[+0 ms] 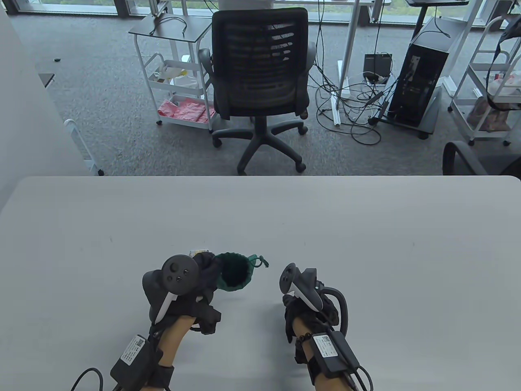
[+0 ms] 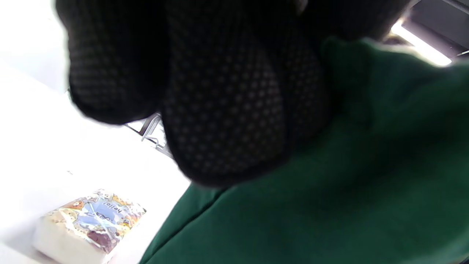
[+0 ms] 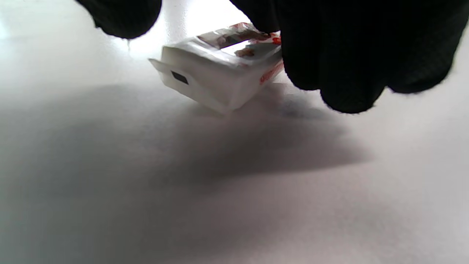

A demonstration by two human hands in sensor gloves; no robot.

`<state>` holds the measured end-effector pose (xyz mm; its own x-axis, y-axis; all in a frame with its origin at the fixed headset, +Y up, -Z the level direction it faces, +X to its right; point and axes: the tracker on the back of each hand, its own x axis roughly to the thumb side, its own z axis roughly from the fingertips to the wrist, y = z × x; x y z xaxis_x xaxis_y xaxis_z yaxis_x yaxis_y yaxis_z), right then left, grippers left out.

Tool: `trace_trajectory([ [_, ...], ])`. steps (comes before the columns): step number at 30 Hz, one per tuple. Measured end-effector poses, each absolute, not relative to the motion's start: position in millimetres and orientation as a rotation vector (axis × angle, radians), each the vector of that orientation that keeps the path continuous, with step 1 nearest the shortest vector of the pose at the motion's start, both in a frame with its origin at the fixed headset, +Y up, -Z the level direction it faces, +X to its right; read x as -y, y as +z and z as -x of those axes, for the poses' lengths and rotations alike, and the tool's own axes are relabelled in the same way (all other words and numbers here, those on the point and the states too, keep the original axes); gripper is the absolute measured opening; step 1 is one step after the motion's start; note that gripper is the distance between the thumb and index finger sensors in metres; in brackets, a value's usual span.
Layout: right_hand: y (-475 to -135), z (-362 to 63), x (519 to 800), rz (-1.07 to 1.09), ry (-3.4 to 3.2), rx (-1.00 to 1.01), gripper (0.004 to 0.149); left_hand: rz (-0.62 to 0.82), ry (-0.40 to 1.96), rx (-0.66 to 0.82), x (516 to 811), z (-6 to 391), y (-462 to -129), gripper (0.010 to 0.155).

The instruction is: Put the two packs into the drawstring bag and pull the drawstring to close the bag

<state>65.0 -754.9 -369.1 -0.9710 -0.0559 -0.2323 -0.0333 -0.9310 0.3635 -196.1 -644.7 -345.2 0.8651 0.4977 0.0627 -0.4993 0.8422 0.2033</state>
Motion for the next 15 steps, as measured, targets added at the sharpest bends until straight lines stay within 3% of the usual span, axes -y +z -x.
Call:
trace_trajectory([
  [15, -367, -53, 770, -0.321, -2.906, 0.564, 0.086, -0.215, 0.492, 0.003, 646, 195, -344, 0.046],
])
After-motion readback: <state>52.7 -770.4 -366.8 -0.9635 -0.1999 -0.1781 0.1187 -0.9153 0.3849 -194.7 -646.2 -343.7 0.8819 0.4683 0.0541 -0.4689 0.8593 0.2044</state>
